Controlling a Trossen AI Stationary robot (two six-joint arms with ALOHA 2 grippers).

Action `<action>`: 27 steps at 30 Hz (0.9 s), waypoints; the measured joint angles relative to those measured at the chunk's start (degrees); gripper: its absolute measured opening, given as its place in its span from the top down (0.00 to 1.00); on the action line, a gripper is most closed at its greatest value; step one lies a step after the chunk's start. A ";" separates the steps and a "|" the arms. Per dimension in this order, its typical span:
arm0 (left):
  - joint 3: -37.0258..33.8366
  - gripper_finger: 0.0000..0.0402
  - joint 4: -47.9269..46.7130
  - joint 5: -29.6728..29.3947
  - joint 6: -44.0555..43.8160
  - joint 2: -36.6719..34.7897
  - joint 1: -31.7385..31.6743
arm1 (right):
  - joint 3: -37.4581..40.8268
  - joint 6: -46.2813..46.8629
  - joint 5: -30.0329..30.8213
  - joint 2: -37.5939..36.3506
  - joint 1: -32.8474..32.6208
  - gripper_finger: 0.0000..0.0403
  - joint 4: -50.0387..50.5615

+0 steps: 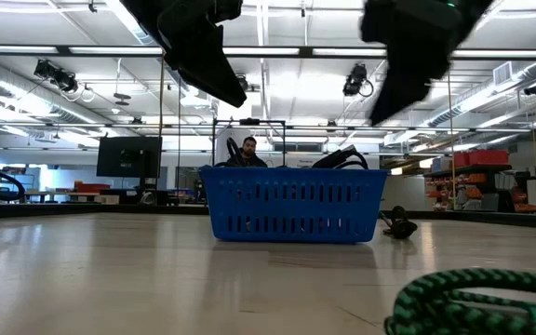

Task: Pick & Place USB Port
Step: Put the green charger cable into the red bin

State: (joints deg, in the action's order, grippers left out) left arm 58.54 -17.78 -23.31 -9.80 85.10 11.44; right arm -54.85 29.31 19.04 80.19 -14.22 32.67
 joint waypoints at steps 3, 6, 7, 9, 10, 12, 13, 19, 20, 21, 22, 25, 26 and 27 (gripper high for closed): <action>0.00 0.55 -0.18 0.00 0.02 0.00 0.00 | 0.00 10.04 -0.20 -2.00 -0.94 0.64 12.71; 0.00 0.55 -0.18 0.00 0.02 0.00 0.00 | 0.00 17.58 -1.30 -2.33 -3.35 0.64 24.60; 0.00 0.55 -0.18 0.00 0.04 0.00 0.00 | 0.00 19.71 -1.95 -2.33 -4.18 0.64 28.54; 0.00 0.55 -0.18 0.00 0.04 0.00 0.00 | 0.76 24.49 -3.34 -2.36 -5.70 0.64 34.09; 0.00 0.55 -0.18 0.00 0.06 0.00 0.00 | 1.48 26.99 -4.30 -2.35 -6.41 0.64 35.78; 0.00 0.55 -0.18 0.00 0.07 0.00 0.00 | 2.94 31.29 -6.15 -2.35 -7.90 0.64 38.14; 0.00 0.55 -0.16 0.00 0.07 0.00 0.00 | 3.69 33.13 -6.94 -2.35 -8.65 0.64 38.51; 0.00 0.55 -0.16 0.00 0.13 0.00 0.00 | 11.01 43.44 -11.14 -2.33 -12.67 0.64 33.16; 0.00 0.55 -0.16 0.00 0.15 0.00 0.00 | 12.33 44.48 -12.09 -2.31 -13.20 0.64 31.67; 0.00 0.55 -0.16 0.00 0.15 0.00 0.00 | 13.50 45.59 -12.91 -2.31 -13.70 0.64 30.08; 0.00 0.55 -0.14 0.00 0.29 0.00 0.00 | 14.55 46.67 -13.72 -2.31 -14.09 0.64 28.72; 0.00 0.55 -0.13 0.00 0.63 0.00 0.00 | 16.87 49.64 -15.09 -2.31 -15.11 0.63 25.53; 0.00 0.55 -0.13 0.00 0.63 0.00 0.00 | 17.36 50.37 -15.17 -2.31 -15.36 0.63 24.76; 0.00 0.55 -0.13 0.00 0.63 0.00 0.00 | 17.74 51.09 -15.24 -2.31 -15.64 0.63 23.92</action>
State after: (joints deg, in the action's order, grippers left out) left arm 58.54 -17.91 -23.31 -9.17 85.10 11.44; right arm -37.11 80.41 3.80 77.89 -29.86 56.59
